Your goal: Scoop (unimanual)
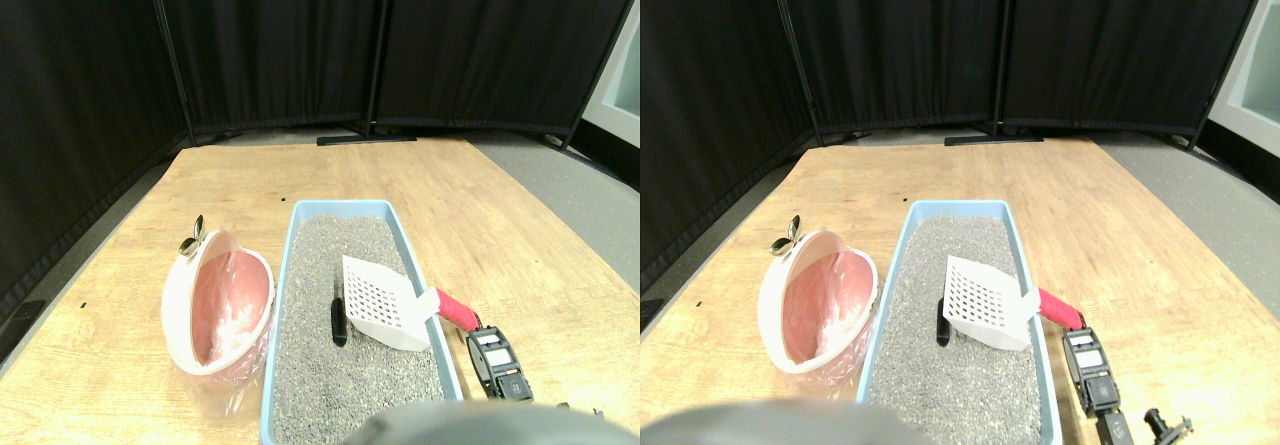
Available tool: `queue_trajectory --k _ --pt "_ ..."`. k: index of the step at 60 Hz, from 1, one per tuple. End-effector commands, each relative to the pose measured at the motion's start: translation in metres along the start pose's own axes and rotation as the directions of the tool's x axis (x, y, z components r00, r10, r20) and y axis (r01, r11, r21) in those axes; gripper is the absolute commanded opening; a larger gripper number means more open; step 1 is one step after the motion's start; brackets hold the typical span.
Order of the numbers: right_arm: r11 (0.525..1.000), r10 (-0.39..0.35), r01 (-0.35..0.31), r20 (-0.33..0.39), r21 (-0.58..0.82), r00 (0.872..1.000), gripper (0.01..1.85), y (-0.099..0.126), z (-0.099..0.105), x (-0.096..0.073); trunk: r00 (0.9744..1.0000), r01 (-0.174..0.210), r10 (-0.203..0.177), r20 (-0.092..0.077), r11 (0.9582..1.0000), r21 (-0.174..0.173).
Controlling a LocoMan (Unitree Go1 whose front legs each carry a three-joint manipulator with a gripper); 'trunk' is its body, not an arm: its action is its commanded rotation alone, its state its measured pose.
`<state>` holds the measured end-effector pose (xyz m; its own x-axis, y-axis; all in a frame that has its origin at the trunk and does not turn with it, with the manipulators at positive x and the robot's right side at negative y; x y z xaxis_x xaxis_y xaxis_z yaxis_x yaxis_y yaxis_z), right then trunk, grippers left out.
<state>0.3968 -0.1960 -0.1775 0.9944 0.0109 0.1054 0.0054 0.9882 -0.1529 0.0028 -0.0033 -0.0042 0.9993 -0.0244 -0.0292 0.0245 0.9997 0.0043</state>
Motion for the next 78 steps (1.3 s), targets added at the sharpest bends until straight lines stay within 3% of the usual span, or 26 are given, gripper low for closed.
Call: queue_trajectory --k 1,28,34,44,50,78 --pt "1.0 -0.008 0.009 0.037 -0.01 0.999 0.47 -0.001 0.007 0.001 1.0 -0.006 0.006 0.001 1.0 -0.004" --pt "1.0 0.026 -0.027 0.083 0.009 0.996 0.45 0.0 0.006 -0.002 1.0 -0.003 0.003 0.002 0.9999 -0.014" --pt "0.996 0.046 -0.056 0.133 0.071 0.99 0.63 -0.002 0.004 0.0 1.0 -0.003 0.003 -0.001 0.9998 -0.017" --pt "0.988 0.046 -0.061 0.111 0.141 0.993 0.91 -0.003 0.004 0.003 1.0 -0.002 0.002 -0.005 0.9998 -0.02" --pt "0.98 0.06 -0.081 0.118 0.182 0.991 0.99 -0.003 -0.001 0.006 1.0 -0.002 0.002 -0.005 0.9998 -0.02" --pt "0.968 0.061 -0.078 0.08 0.238 0.995 0.9 0.001 -0.015 0.027 0.9996 -0.008 0.007 -0.028 0.9991 -0.042"
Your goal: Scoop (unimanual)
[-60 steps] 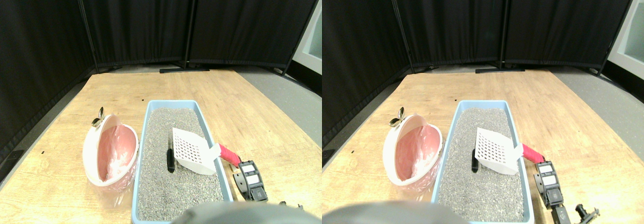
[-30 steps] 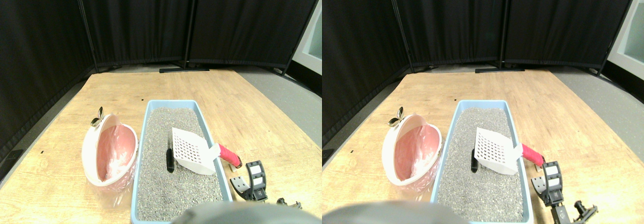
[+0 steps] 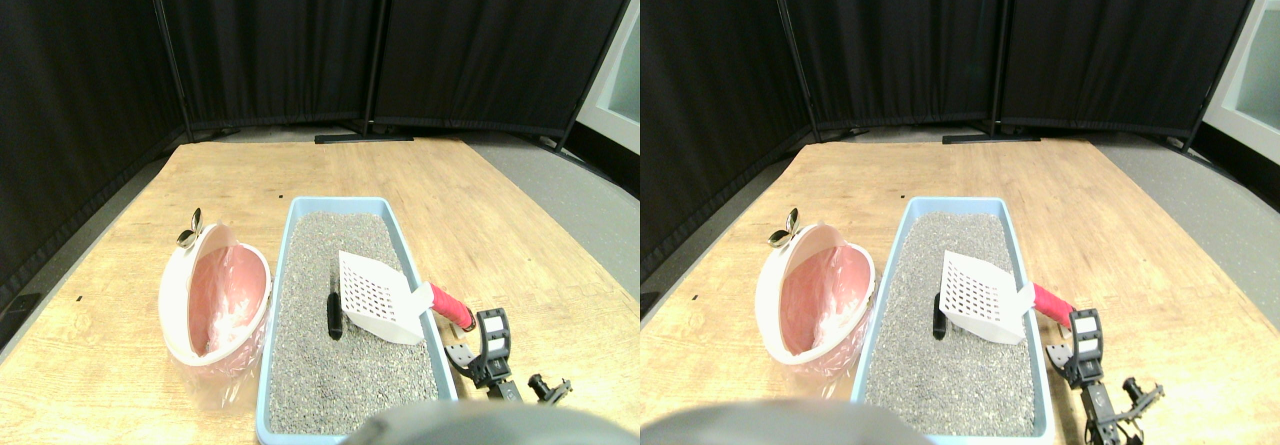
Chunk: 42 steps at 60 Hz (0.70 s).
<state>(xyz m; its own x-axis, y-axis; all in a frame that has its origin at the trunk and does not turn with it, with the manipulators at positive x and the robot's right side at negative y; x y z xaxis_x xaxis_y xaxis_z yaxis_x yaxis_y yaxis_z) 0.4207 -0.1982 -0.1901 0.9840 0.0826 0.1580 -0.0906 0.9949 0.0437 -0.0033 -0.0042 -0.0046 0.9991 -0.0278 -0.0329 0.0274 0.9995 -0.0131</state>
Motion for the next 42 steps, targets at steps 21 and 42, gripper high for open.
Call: queue_trajectory --k 21,42 --pt "0.997 -0.025 0.026 -0.006 0.067 1.0 0.89 0.0 -0.011 0.02 0.9995 -0.016 0.015 -0.03 0.9993 -0.034" --pt "0.992 -0.061 0.065 -0.041 0.11 0.997 0.91 -0.003 -0.012 0.034 0.9996 0.001 -0.002 -0.027 0.9996 -0.027"
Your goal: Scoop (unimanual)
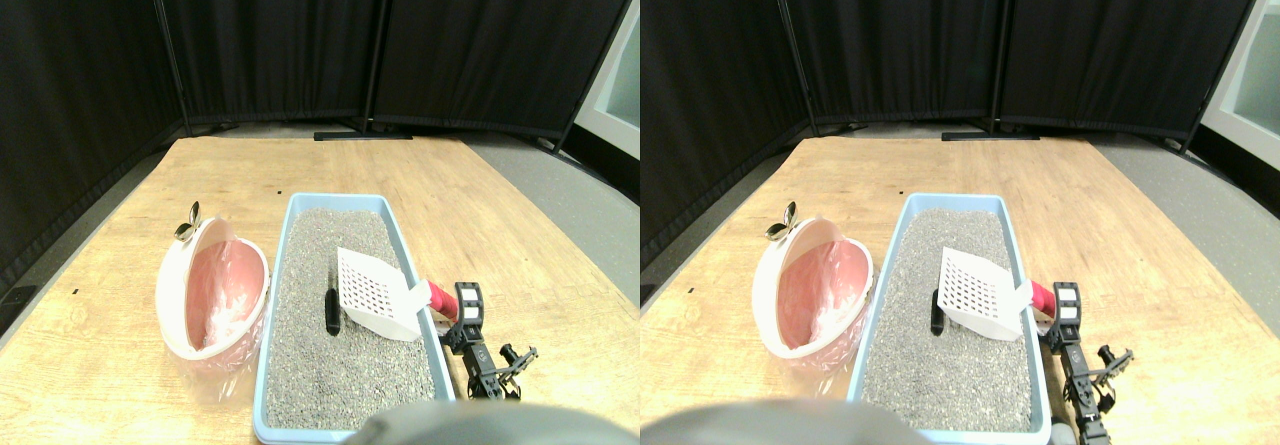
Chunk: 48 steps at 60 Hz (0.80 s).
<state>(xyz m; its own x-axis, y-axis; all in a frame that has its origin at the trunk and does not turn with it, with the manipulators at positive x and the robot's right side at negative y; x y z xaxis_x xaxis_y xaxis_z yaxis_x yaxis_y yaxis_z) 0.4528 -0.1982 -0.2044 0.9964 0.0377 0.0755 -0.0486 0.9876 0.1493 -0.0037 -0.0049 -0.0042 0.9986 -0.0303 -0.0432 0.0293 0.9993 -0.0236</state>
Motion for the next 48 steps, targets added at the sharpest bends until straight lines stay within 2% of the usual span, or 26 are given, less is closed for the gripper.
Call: queue_trajectory --k 1,32,48 --pt "1.0 -0.012 0.012 0.038 0.014 0.999 0.91 0.001 0.007 0.005 0.9999 -0.001 0.001 -0.017 0.9999 -0.017" --pt "0.999 -0.019 0.019 -0.001 0.029 1.0 0.91 0.001 0.004 0.019 0.9997 0.009 -0.009 -0.021 0.9999 -0.014" --pt "0.999 -0.027 0.027 -0.012 0.045 1.0 0.8 -0.001 0.001 0.025 0.9996 0.015 -0.015 -0.025 0.9998 -0.009"
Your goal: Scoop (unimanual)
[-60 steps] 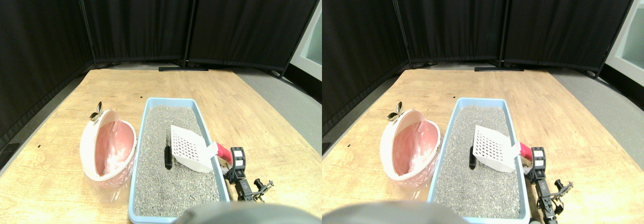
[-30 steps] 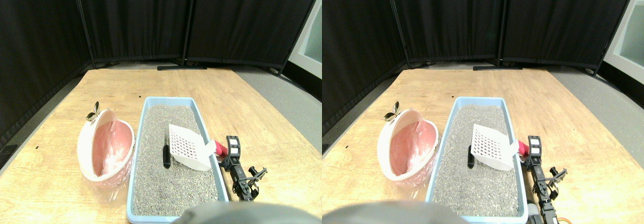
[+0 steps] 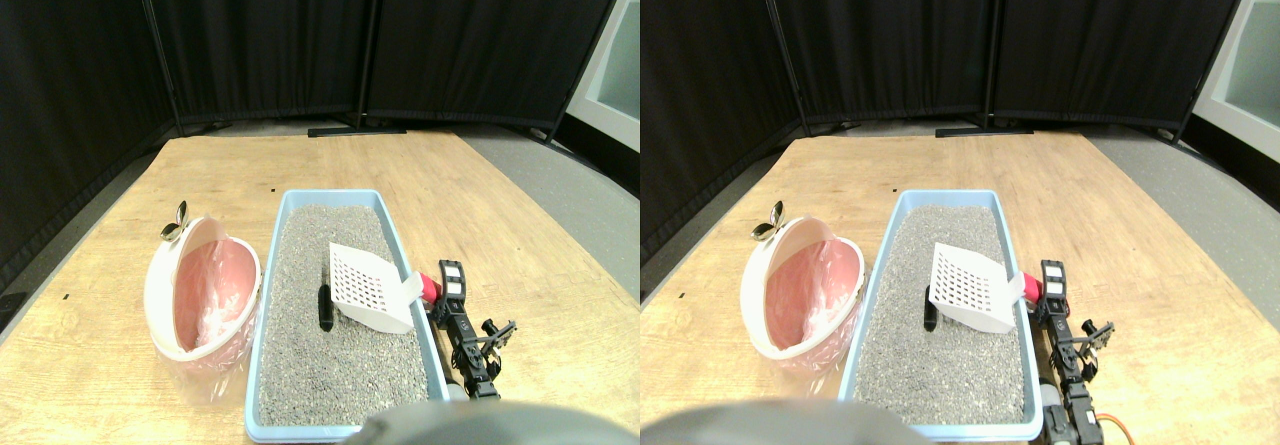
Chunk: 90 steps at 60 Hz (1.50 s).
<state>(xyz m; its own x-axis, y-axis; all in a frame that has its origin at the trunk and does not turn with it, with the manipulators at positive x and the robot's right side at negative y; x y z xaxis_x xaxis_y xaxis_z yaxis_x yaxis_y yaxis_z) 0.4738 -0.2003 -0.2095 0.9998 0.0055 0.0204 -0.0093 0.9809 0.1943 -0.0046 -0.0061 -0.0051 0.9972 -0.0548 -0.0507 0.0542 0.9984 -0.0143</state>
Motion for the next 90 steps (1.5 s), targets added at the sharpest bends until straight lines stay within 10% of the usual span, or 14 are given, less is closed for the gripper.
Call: queue_trajectory --k 1,13,44,54,56,90 --pt "1.0 0.019 -0.019 0.039 0.002 0.999 0.75 0.003 0.006 0.005 0.9998 -0.009 0.009 -0.017 0.9998 -0.019" --pt "0.998 0.055 -0.056 0.073 0.01 0.996 0.06 0.002 0.006 0.008 0.9998 -0.004 0.003 -0.02 0.9998 -0.019" --pt "0.996 0.061 -0.056 0.082 -0.063 0.995 0.06 0.003 0.017 0.004 0.9998 -0.007 0.006 -0.017 0.9997 -0.025" --pt "0.985 0.12 -0.1 0.144 -0.138 0.982 0.06 0.003 0.035 -0.006 0.9998 -0.014 0.014 -0.013 0.9993 -0.033" --pt "0.972 0.187 -0.154 0.189 -0.176 0.964 0.06 0.002 0.039 -0.006 0.9998 -0.014 0.014 -0.013 0.9993 -0.033" --pt "0.93 0.263 -0.188 0.218 -0.315 0.94 0.06 0.005 0.087 0.001 0.9985 -0.054 0.054 -0.001 0.9954 -0.079"
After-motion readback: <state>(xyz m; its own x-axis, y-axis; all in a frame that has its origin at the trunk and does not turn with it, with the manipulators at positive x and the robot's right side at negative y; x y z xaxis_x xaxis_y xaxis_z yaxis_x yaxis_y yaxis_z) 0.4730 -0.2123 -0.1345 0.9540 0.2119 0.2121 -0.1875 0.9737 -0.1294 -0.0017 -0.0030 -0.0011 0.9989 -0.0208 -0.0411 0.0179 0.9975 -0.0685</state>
